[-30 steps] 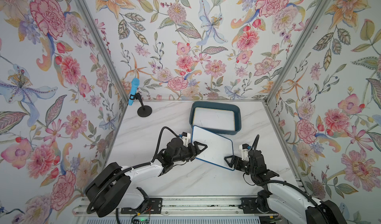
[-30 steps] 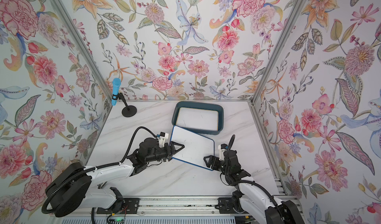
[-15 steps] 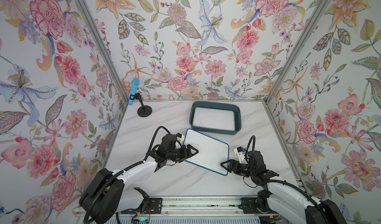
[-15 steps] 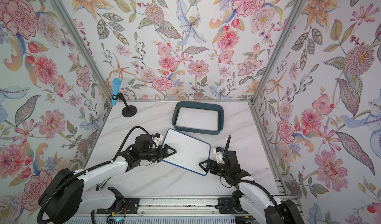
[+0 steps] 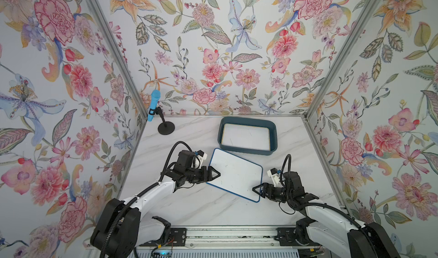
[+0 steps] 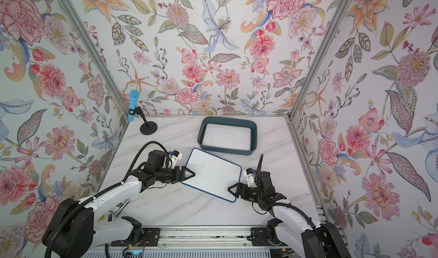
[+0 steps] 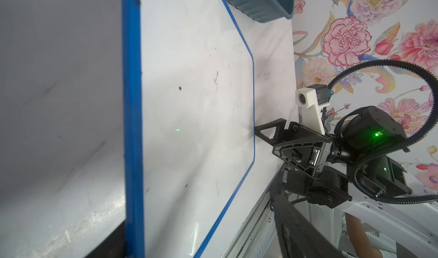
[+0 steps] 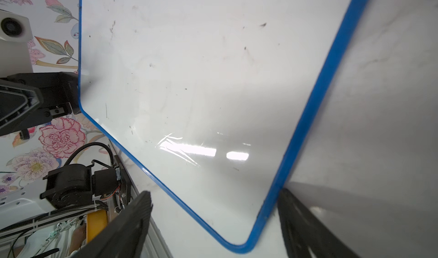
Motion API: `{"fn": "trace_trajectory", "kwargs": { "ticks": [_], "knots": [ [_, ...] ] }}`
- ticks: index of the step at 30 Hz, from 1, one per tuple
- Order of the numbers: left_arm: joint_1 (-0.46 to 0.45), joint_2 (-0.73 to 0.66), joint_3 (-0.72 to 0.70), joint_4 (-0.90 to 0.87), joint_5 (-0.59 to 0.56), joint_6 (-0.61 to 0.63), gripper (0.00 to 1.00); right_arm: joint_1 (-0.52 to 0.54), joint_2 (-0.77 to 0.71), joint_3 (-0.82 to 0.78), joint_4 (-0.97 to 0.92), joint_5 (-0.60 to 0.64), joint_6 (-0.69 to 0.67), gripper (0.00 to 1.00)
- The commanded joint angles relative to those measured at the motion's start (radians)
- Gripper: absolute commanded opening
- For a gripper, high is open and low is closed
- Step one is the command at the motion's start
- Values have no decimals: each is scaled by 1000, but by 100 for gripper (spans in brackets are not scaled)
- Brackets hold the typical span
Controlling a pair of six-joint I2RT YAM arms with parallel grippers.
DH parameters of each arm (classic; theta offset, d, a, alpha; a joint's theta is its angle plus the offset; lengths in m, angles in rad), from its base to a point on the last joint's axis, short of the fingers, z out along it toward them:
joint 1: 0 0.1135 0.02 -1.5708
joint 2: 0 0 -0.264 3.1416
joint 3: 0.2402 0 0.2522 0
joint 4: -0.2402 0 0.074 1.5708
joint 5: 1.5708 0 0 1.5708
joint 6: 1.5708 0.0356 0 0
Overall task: Put the whiteboard into the storage box
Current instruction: Pick up the whiteboard at the center of the board.
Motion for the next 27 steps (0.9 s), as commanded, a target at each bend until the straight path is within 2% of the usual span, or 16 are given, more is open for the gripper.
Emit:
{"fn": "trace_trajectory", "kwargs": {
  "ticks": [1,6,17,22,27],
  "knots": [
    [14,-6,56,15,76,85,77,0,39,-28,-140,19,-6,86],
    [15,71,99,-1,126,134,76,-1,47,-20,-140,18,-16,86],
    [34,220,287,-293,90,374,63,-18,76,-1,-128,-16,-49,86],
    [48,263,350,-350,80,429,51,-20,73,-2,-129,-25,-50,86],
    [55,305,384,-352,79,432,39,-20,72,1,-127,-34,-51,86]
  ]
}}
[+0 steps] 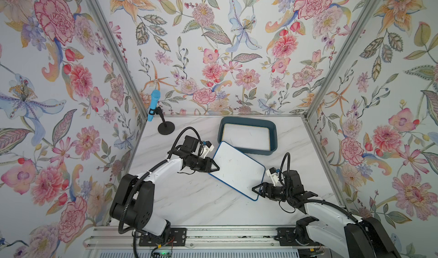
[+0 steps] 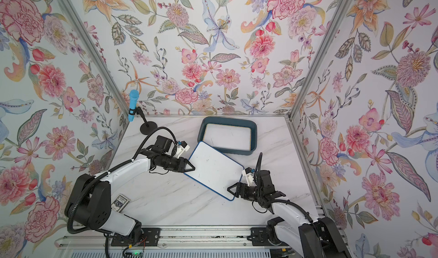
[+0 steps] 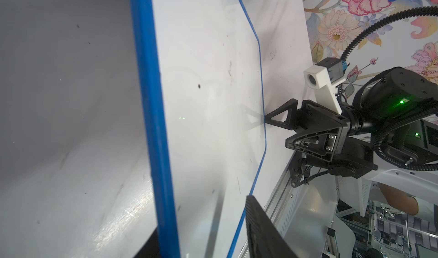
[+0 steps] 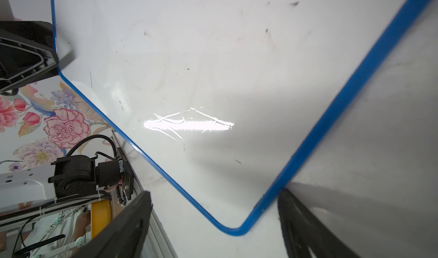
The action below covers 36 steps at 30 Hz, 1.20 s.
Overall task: Put the whiteboard into the storage box
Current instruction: Pick up the whiteboard at the center of the board.
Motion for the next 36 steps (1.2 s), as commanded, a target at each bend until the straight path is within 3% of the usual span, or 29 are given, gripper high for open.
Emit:
{"fn": "trace_trajectory", "kwargs": {
  "ticks": [1,11,19,27,36],
  "knots": [
    [9,23,40,-24,16,37,38,1,25,-21,-124,18,-5,86],
    [31,63,122,-128,-10,81,12,-1,23,-9,-133,16,-2,87],
    [44,-46,52,-166,-10,81,0,-9,-56,-5,-175,41,19,93],
    [59,-180,25,-166,-13,36,0,-48,-108,38,-241,47,26,98],
    [69,-233,147,-209,-12,-5,0,-171,-118,151,-330,6,-19,98]
  ]
}}
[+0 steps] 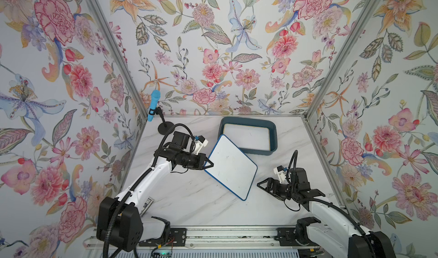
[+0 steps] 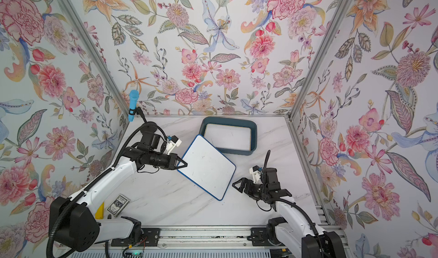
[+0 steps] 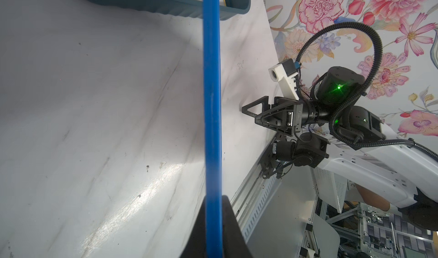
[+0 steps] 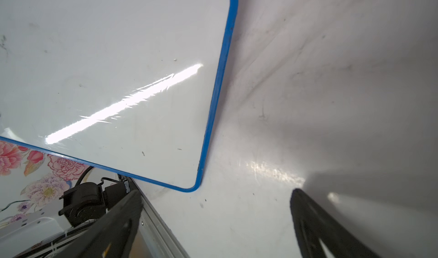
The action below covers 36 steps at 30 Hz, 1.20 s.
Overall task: Put the whiteboard into the storage box
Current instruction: Pick up the whiteboard at the center of the board, then place the whiteboard in the storage box.
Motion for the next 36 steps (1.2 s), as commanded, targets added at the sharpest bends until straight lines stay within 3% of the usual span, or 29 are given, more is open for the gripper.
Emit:
{"fn": "trace_trajectory", "kwargs": {
  "ticks": [1,8,15,19,25,29,32,36],
  "knots": [
    [12,-27,76,-5,-60,16,0,-45,-12,59,-67,-22,-35,98],
    [13,-27,193,-10,-4,-3,0,-154,-5,94,-98,-70,-60,98],
    [13,-8,274,32,42,-56,0,-179,-6,96,-98,-67,-57,98],
    [13,16,298,193,70,-155,0,-186,-12,99,-97,-65,-51,98],
    [13,99,268,638,60,-447,0,-193,-8,111,-97,-52,-42,97],
    [11,184,267,835,47,-570,0,-196,-13,125,-98,-36,-29,97],
    [2,257,280,930,52,-609,0,-199,-12,137,-98,-16,-11,97],
    [-19,364,350,923,52,-592,0,-202,-6,166,-111,10,3,97]
  ]
}}
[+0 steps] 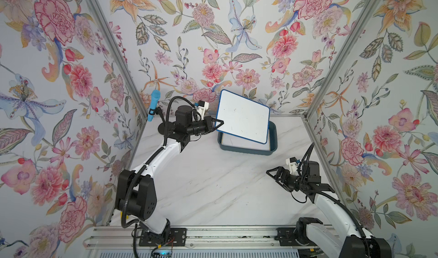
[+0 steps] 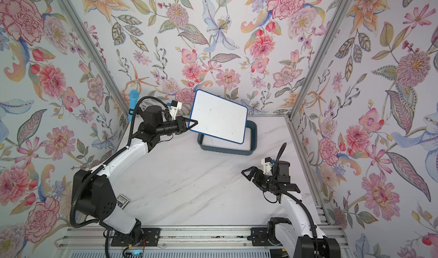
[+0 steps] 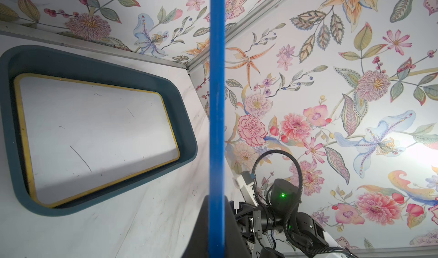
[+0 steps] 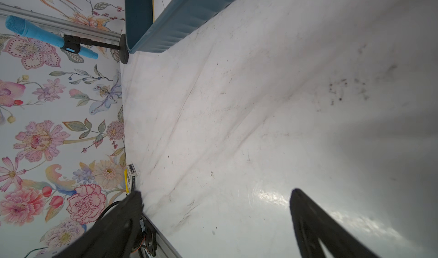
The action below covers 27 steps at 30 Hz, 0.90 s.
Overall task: Put the whiteboard into the storage box
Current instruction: Place the whiteboard in the storage box.
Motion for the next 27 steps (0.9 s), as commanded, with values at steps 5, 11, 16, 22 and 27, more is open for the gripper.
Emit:
{"fn": "trace_trajectory", "kwargs": {
  "ticks": [5,11,16,22,27],
  "knots": [
    [-47,180,178,149,53,-31,0,-14,-10,81,-58,59,11,97],
    [-57,314,291,132,44,-29,0,-45,-18,108,-98,65,0,98],
    [-65,488,527,-265,-19,201,0,-74,-31,121,-128,67,-14,98],
    [-96,580,610,-373,-8,268,0,-95,-29,125,-136,73,-15,98],
    [-96,626,622,-365,7,236,0,-101,-7,146,-135,76,-16,98]
  ]
}}
